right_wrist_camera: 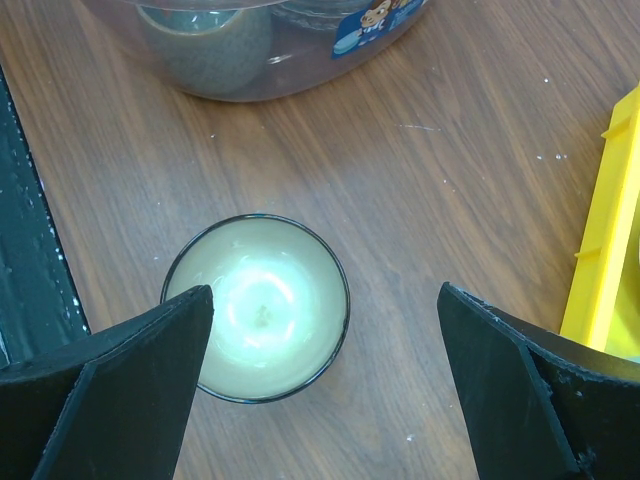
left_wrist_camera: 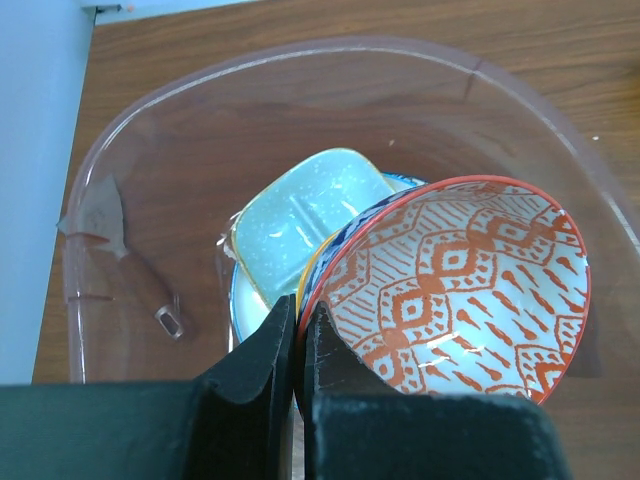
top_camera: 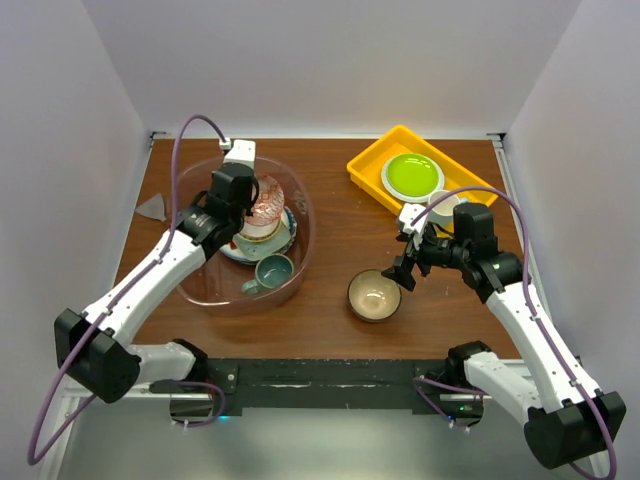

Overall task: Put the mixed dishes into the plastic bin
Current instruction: Place the bowl in the plastic bin.

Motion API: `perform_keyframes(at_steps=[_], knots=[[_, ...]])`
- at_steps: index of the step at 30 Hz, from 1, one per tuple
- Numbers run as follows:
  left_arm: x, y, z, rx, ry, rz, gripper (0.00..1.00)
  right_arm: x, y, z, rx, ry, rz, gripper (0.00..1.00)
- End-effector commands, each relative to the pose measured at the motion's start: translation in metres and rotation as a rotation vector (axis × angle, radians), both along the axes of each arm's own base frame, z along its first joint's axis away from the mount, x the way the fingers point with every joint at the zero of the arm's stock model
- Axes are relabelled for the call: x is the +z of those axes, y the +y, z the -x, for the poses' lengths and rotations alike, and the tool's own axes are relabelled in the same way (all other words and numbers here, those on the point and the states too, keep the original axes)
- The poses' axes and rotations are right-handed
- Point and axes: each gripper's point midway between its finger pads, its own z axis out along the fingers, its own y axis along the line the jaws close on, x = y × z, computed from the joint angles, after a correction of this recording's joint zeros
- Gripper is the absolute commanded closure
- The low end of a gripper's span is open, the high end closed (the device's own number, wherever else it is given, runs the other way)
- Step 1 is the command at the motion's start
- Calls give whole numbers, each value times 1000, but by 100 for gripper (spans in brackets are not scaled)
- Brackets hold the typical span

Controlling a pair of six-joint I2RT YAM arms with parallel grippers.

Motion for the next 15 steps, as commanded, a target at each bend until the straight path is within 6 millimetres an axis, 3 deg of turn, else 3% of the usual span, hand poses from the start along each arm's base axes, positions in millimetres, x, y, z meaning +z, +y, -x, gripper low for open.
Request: perform_keyframes(at_steps=[1,10,13,15], knots=[[5,2,-18,-12,-45,48,100,15,0,-6,4,-57,-8,2],[-34,11,-29,-9,43,41,99,13,0,-7,2,-54,-4,2],[-40,12,-30,-9,58,43,95,14,0,-7,2,-56,-4,2],[-43,13,-30,-6,63,43,84,14,0,-7,1,-56,-3,2]])
